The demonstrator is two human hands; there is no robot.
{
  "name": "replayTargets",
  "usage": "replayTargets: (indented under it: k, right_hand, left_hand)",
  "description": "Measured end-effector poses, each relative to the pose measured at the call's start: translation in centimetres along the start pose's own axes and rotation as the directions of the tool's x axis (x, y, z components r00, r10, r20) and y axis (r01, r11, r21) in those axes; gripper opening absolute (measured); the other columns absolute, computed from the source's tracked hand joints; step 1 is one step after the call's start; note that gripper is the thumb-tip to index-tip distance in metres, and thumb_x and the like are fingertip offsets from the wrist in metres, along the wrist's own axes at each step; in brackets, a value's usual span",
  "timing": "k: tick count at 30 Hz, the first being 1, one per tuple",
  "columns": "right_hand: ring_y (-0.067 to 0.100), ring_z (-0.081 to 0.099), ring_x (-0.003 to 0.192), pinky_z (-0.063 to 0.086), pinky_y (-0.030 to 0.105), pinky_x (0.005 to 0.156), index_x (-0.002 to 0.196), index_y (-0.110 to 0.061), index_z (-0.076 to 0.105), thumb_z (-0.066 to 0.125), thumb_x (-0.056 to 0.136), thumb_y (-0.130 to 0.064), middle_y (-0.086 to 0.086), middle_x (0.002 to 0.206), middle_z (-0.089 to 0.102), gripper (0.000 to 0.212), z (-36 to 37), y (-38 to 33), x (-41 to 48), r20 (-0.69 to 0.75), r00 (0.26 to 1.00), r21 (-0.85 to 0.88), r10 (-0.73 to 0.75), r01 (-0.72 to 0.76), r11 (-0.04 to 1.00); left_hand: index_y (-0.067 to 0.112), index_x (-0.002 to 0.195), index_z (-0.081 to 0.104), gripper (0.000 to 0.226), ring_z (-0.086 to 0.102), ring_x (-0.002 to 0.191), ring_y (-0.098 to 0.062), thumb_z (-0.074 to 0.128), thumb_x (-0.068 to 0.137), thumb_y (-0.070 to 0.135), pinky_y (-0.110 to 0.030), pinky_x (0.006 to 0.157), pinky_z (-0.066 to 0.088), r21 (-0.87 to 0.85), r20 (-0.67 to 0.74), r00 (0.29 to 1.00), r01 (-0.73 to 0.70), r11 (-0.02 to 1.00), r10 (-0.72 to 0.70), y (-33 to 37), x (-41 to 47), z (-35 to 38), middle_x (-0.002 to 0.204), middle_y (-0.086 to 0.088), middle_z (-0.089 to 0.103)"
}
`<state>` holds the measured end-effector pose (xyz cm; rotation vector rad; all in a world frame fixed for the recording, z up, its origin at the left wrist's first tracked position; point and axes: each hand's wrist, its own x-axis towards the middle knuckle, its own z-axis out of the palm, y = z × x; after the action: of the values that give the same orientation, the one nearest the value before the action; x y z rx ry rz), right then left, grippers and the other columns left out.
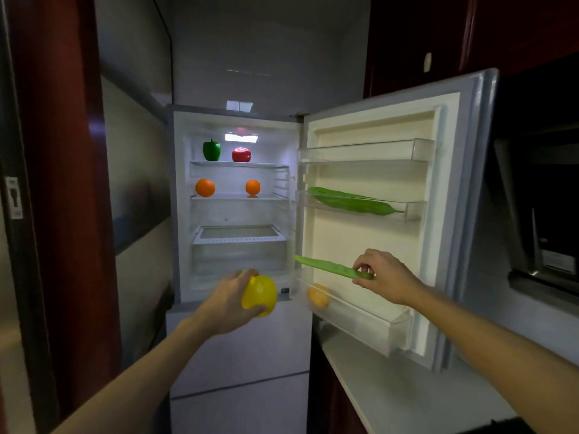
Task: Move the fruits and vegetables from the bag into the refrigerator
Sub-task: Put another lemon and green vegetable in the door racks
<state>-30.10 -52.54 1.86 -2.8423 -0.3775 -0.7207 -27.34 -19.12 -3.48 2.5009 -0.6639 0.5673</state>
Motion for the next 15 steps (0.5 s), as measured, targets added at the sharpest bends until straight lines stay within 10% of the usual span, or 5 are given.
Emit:
replayTargets:
  k: [9,15]
  right_hand:
    - [0.018,0.052,0.093,0.043,0.033,0.072,0.104,-0.019,0.066,0.068,0.087,-0.034,-0.002,0.097,0.056,0.022,-2.8,-1.3,9.7,-0.128,0.987,-0.165,-0.097,0.076,0.983]
    - [0.022,0.052,0.097,0.039,0.031,0.072,0.106,-0.016,0.065,0.066,0.086,-0.031,0.002,0.099,0.053,0.024,-5.8,-1.2,16.3,-0.202,0.968,-0.232,-0.151,0.103,0.967]
  left_hand:
    - [0.014,0.130,0.049,0.086,0.056,0.110,-0.034,0.065,0.059,0.061,-0.041,0.090,0.047,-0.011,-0.119,0.992,-0.036,0.999,0.034,-4.3,7.9,-0.6,0.124,-0.014,0.058]
    - [0.014,0.130,0.049,0.073,0.054,0.107,-0.033,0.083,0.070,0.038,-0.039,0.087,0.046,0.024,-0.186,0.978,-0.095,0.995,0.098,-6.0,13.9,-2.6,0.123,-0.014,0.057]
